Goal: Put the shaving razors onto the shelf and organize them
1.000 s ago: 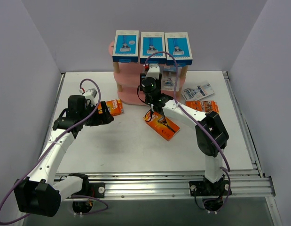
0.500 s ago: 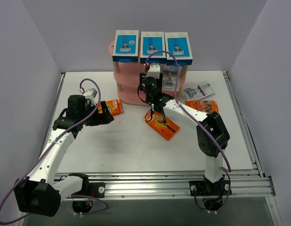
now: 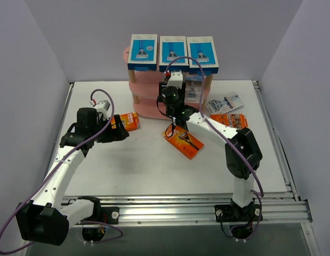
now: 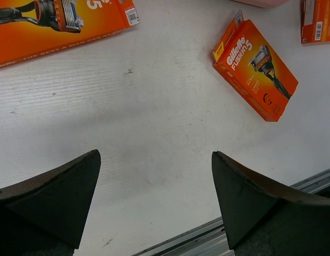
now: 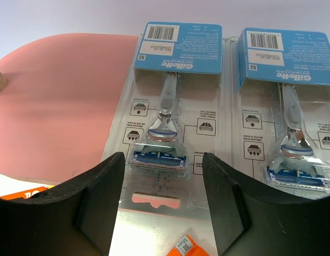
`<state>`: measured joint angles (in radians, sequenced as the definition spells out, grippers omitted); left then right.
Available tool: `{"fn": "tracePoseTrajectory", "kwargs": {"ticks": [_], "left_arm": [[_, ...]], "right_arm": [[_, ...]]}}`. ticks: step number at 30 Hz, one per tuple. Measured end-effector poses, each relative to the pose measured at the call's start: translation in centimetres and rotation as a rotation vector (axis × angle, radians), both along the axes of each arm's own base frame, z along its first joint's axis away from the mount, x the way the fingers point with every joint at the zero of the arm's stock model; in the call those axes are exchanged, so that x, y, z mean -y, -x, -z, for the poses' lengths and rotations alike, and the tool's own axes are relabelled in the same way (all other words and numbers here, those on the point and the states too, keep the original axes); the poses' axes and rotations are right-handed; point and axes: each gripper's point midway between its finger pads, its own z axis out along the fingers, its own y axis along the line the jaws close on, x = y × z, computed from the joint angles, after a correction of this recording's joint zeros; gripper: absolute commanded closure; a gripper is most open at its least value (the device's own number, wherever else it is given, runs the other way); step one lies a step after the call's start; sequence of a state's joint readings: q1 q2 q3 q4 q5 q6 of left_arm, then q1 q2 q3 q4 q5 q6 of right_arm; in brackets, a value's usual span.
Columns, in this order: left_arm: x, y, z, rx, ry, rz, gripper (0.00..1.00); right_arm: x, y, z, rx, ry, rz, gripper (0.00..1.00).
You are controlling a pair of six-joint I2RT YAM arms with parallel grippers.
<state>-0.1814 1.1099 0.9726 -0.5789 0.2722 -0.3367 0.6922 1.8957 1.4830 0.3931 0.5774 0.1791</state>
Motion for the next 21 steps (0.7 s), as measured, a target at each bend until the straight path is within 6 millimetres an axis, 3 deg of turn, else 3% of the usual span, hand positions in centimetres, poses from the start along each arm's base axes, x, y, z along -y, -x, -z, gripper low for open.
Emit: {"fn": "tracePoseTrajectory", "kwargs": {"ticks": [9, 21], "left_arm": [[0.0, 0.0, 0.0, 0.0, 0.0, 0.0, 0.06], [-0.04, -0.01, -0.02, 0.001, -0.001, -0.002, 0.06]], "right_arm": [[0.2, 0.36, -1.0, 0.009, -0.022, 0.002, 0.44], [0.37, 0.97, -0.68, -0.002, -0.031, 0.0, 0.44]]}}
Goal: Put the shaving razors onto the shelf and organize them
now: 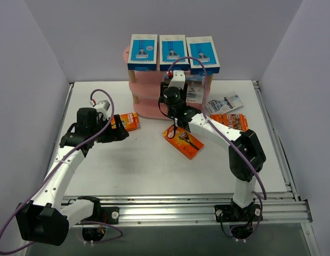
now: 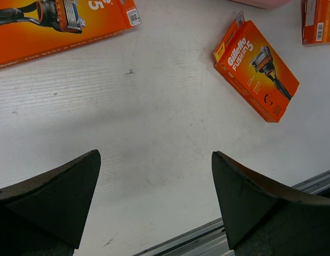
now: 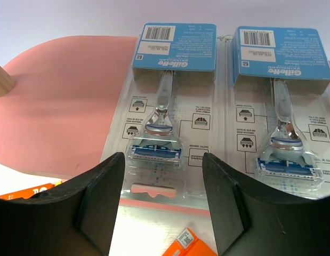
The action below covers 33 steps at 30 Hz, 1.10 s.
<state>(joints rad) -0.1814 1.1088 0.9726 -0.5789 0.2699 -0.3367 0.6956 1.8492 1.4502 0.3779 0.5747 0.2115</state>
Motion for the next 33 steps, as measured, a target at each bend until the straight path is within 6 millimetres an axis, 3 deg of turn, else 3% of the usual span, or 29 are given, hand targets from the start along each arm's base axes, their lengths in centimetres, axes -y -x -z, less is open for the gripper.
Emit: {"fn": "tracePoseTrajectory", "kwargs": {"ticks": [11, 16, 22, 33], "left_arm": [[-0.1, 0.0, 0.0, 0.002, -0.003, -0.003, 0.06], [-0.1, 0.0, -0.2, 0.01, -0.004, -0.007, 0.06], [-0.3, 0.0, -0.5, 0.023, -0.009, -0.015, 0.06], [-0.7, -0.1, -0.6, 0.029, -0.021, -0.03, 0.06]], "right_arm": [[-0.4, 1.3, -1.0, 0.005, -0.013, -0.024, 0.45], [-0.8, 2.6, -1.9, 0.013, -0.026, -0.045, 0.45], [-0.5, 4.3, -1.7, -0.008, -0.04, -0.056, 0.45], [2.7, 9.0, -1.7, -0.027, -0.069, -0.06, 0.45]]}}
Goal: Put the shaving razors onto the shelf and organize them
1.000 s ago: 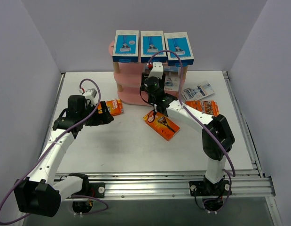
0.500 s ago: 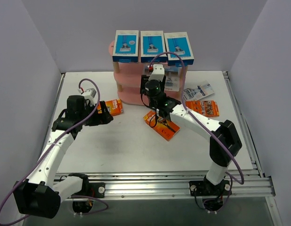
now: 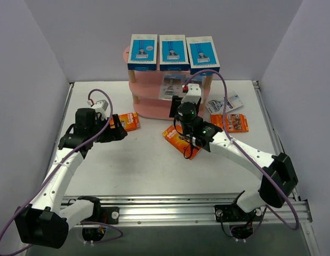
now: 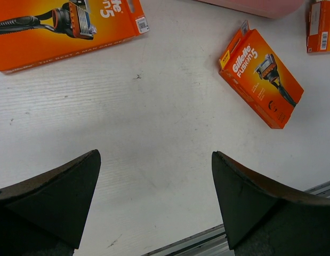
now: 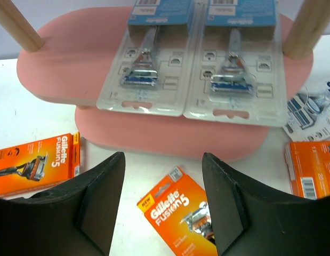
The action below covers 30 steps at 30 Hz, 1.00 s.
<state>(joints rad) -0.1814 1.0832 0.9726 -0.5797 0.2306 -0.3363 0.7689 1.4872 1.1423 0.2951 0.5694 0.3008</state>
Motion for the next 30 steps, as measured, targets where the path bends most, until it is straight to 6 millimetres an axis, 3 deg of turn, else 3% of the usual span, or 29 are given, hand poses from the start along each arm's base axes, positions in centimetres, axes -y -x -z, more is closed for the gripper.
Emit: {"fn": "tracePoseTrajectory", "kwargs": {"ticks": [5, 10, 15, 19, 24, 30], "left_arm": [[-0.3, 0.0, -0.2, 0.011, -0.009, -0.013, 0.06], [-0.6, 0.0, -0.7, 0.031, -0.015, -0.025, 0.06], [-0.7, 0.0, -0.7, 0.032, -0.02, -0.032, 0.06], [-0.8, 0.0, -0.7, 0.031, -0.021, -0.034, 0.06], [-1.0, -0.1, -0.7, 0.03, -0.021, -0.043, 0.06], [-1.3, -0.1, -0.6, 0.029, -0.02, -0.051, 0.06]], "right_arm": [[2.2, 2.4, 1.1, -0.029, -0.031, 0.018, 0.44], [4.5, 4.3, 4.7, -0.1, -0.049, 0.06, 0.44], [7.8, 4.7, 8.3, -0.181, -0.088, 0.135, 0.44], [12.3, 4.1, 10.9, -0.242, -0.168, 0.233, 0.44], [19.7, 3.5, 14.4, -0.323, -0.3, 0.388, 0.43], [24.4, 0.8, 15.0, -0.367, -0.393, 0.458, 0.43]]}}
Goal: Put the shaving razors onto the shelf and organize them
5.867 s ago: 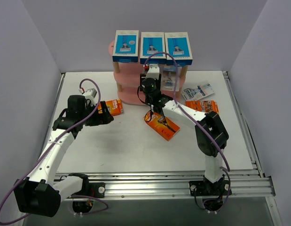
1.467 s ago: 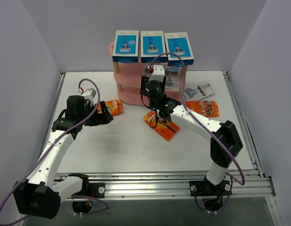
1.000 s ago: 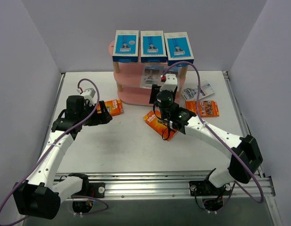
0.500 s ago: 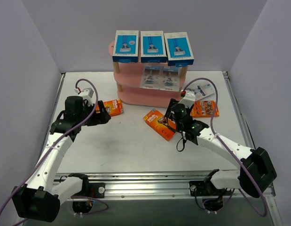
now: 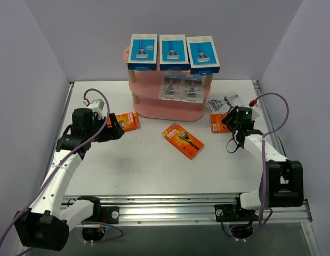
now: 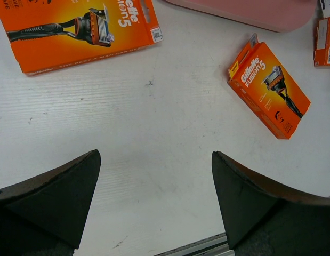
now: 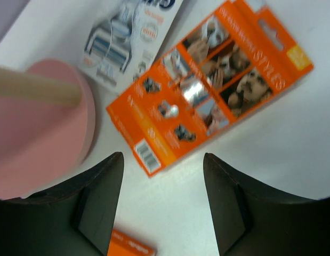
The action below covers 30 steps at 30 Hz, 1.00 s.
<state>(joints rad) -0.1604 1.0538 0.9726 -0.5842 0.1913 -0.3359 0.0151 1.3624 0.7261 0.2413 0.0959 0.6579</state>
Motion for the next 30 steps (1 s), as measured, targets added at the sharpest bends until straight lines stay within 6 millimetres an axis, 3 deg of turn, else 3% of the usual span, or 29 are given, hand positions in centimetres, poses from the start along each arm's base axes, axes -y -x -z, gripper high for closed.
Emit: {"fn": "tracePoseTrajectory", "kwargs": {"ticks": [8, 16, 24, 30], "left_arm": [[-0.9, -0.5, 0.5, -0.023, 0.026, -0.023, 0.06], [-0.5, -0.5, 0.9, -0.052, 0.064, 0.006, 0.06], [-0.3, -0.4, 0.9, -0.053, 0.07, 0.016, 0.06], [-0.3, -0.4, 0.9, -0.053, 0.07, 0.016, 0.06]], "right_arm": [[6.5, -7.4, -1.2, 0.044, -0.088, 0.087, 0.44], [8.2, -13.1, -0.7, 0.066, -0.109, 0.098, 0.44], [10.1, -16.5, 1.8, 0.058, -0.115, 0.121, 0.45], [11.2, -17.6, 3.6, 0.036, -0.116, 0.135, 0.45]]}}
